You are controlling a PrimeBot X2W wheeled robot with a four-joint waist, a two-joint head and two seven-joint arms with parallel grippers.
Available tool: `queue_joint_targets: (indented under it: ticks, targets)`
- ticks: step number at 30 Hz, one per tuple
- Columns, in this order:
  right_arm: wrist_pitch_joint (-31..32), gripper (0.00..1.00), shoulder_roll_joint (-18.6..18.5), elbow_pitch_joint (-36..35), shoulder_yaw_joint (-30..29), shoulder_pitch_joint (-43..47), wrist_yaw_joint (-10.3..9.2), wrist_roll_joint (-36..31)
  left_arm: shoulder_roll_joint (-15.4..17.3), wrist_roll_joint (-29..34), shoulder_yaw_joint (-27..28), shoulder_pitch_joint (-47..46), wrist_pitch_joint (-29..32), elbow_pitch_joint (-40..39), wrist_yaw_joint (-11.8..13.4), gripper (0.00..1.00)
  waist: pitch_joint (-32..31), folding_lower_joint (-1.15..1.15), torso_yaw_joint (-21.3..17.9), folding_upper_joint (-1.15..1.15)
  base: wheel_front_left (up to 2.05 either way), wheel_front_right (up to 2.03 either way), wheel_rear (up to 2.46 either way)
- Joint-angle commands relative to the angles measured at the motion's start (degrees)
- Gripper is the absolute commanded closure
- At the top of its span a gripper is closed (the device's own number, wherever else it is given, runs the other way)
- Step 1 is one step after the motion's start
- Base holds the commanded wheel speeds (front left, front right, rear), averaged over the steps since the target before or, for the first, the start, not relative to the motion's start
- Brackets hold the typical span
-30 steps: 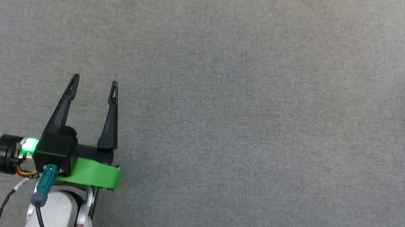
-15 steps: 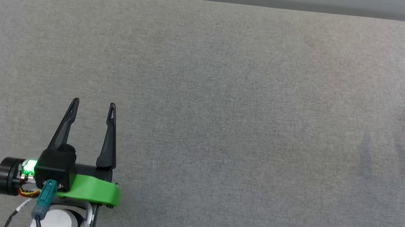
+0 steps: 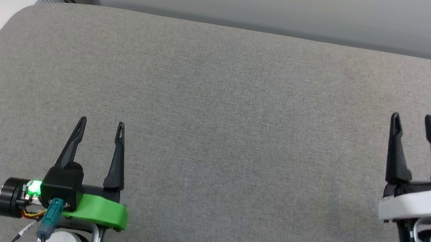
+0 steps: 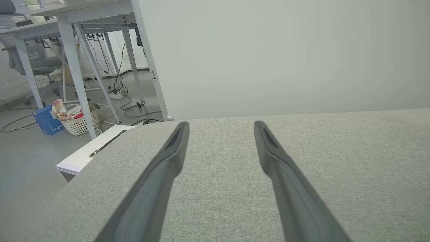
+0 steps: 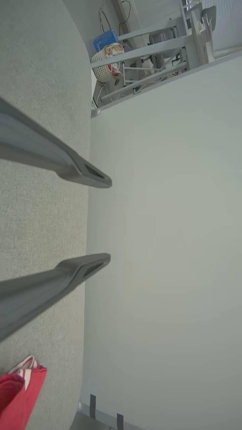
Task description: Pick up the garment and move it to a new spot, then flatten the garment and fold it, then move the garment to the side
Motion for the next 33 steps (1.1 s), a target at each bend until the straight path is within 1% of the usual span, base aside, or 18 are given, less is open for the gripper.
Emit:
queue_joint_targets:
  ticks: [1,6,17,28,33]
  targets:
    - [-0.42,0.00,0.41,0.06,-0.31,2.00,-0.05,-0.21,0.02,-0.38,0.24,0.98,-0.34,0.15,-0.38,0.00,-0.89,0.00,0.40,0.00,0.00,0.00,0.00]
    - [-0.47,0.00,2.51,-1.45,-1.20,7.45,-0.05,-0.89,0.00,-0.59,0.38,1.83,-0.34,0.74,-0.75,0.00,-2.10,0.00,0.24,0.00,0.00,0.00,0.00]
    - [-0.36,0.00,5.48,-7.18,-2.28,16.59,-0.05,-2.78,-0.03,-1.45,0.83,3.99,-0.34,1.63,-2.20,0.00,-4.94,0.00,-0.44,0.00,0.00,0.00,0.00]
    - [0.94,0.00,5.93,-8.63,-2.35,19.51,-0.05,-3.76,-0.11,-2.18,1.28,4.60,-0.34,3.49,-3.65,0.00,-5.94,0.00,-0.23,0.00,0.00,0.00,0.00]
    - [1.01,0.00,6.16,-8.54,-2.12,19.76,-0.05,-4.01,-0.09,-2.06,1.64,4.48,-0.34,4.13,-3.84,0.00,-5.81,0.00,-0.10,0.00,0.00,0.00,0.00]
